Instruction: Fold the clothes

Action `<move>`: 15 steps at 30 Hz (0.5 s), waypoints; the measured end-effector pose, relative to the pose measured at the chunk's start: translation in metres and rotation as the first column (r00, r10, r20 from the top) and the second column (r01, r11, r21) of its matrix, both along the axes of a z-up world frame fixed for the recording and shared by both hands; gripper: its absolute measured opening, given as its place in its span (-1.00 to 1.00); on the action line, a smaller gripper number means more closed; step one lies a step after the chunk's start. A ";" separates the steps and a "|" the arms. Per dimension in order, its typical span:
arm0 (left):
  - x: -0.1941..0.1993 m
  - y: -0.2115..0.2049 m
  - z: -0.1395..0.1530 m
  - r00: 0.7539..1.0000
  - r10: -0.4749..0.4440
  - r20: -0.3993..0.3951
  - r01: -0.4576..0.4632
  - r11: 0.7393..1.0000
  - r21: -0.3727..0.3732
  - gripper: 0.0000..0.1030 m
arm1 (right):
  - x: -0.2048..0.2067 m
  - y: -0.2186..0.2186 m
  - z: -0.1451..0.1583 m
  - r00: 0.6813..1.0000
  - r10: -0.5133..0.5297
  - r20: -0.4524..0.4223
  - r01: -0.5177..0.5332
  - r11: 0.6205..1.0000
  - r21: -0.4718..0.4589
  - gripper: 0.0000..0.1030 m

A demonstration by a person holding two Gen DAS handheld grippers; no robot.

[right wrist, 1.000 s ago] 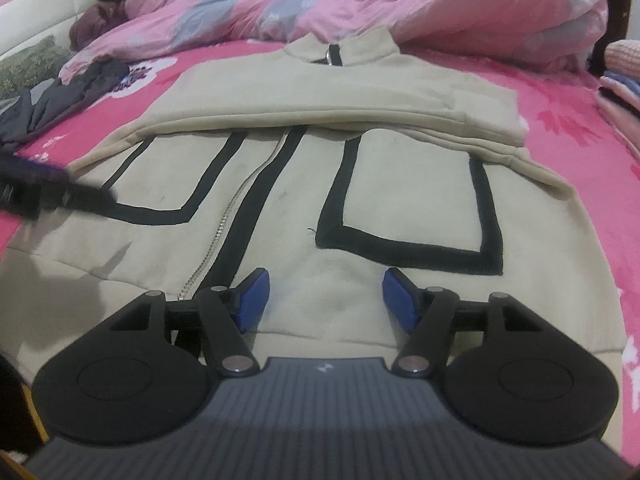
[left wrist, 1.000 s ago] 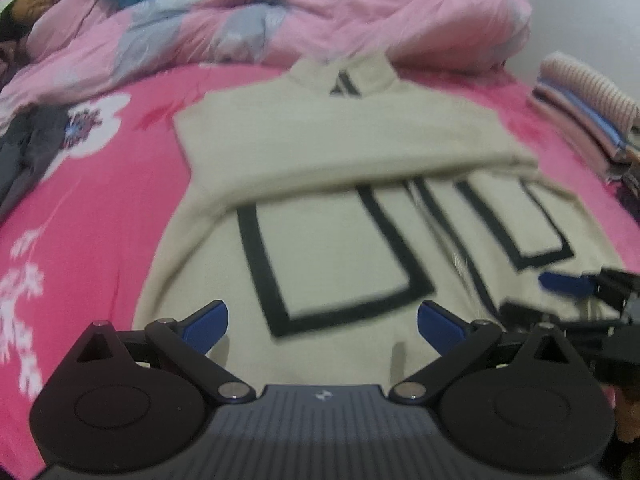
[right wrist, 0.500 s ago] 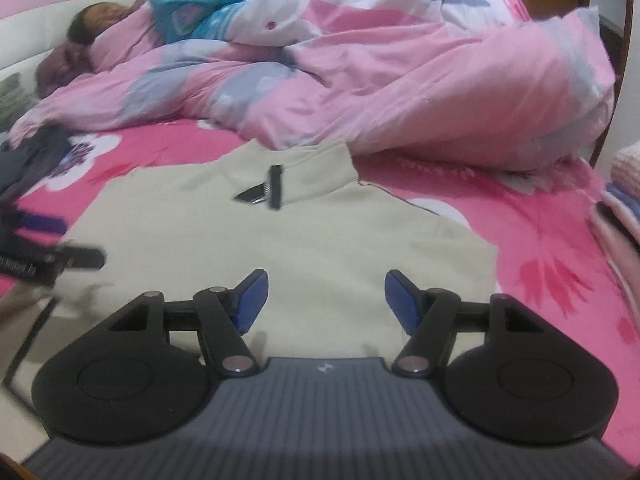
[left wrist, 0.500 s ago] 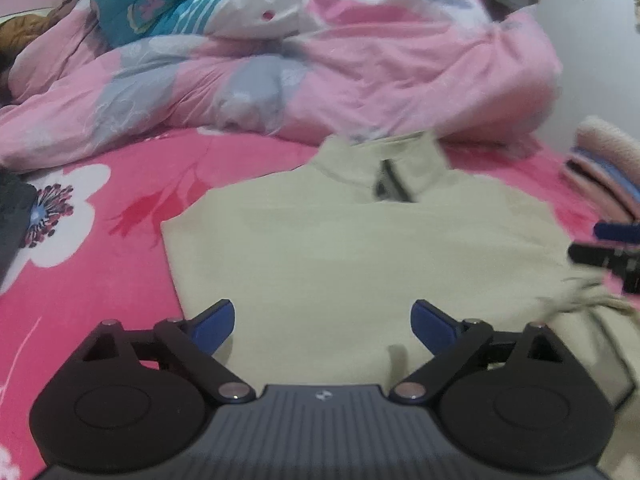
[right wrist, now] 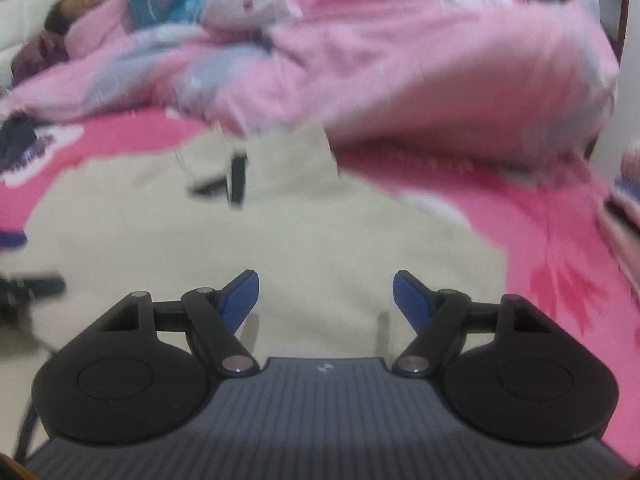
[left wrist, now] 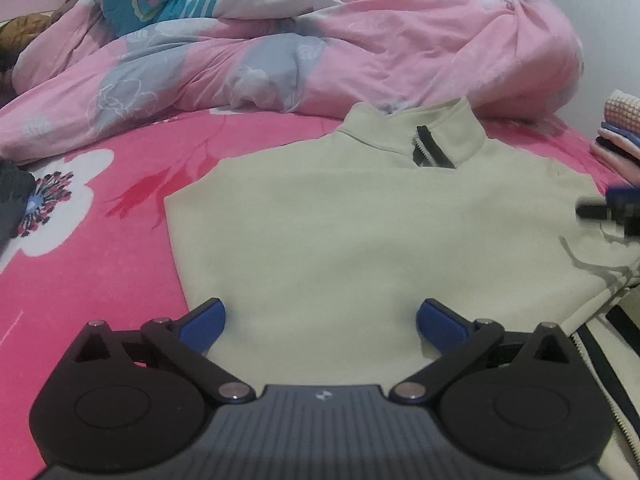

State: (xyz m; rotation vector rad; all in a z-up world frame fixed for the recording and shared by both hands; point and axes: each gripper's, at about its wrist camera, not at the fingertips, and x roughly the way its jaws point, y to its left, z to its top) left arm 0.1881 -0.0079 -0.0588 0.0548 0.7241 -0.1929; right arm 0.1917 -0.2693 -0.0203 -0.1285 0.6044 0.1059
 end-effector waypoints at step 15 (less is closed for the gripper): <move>0.001 0.005 -0.002 1.000 -0.002 0.010 0.002 1.000 -0.030 1.00 | 0.043 0.020 -0.026 0.995 -0.023 -0.096 0.025 0.999 0.021 0.51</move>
